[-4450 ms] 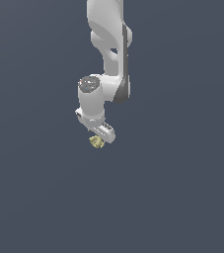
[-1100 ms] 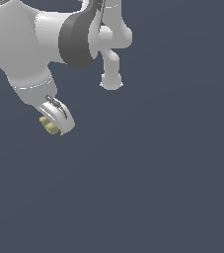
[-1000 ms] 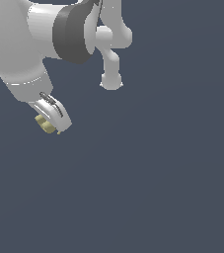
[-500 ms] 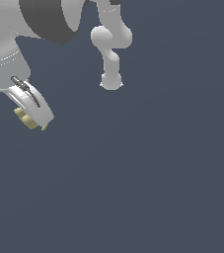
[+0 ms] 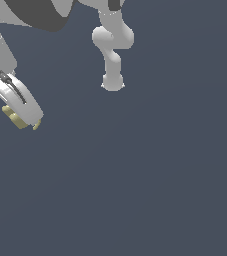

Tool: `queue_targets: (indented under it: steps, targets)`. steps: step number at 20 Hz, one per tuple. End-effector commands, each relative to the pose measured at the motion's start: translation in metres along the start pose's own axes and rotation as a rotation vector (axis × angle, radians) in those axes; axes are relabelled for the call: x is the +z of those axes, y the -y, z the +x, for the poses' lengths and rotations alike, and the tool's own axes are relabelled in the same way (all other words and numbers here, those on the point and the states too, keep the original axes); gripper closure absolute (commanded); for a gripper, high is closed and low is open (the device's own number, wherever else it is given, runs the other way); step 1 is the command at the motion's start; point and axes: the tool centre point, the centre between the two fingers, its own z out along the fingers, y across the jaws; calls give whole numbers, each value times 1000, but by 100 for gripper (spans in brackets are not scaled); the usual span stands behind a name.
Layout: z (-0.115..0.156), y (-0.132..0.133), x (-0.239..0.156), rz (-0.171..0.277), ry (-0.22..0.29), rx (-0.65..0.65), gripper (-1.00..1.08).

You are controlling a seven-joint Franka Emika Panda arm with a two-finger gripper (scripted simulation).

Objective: Pick up the object and move it to a goal position.

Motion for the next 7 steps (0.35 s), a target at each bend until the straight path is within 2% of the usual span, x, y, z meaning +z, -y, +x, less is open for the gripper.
queue_targets:
  steps: [1, 7]
  targets:
    - [2, 0, -3, 0, 0, 0, 108]
    - [4, 0, -4, 0, 0, 0, 108]
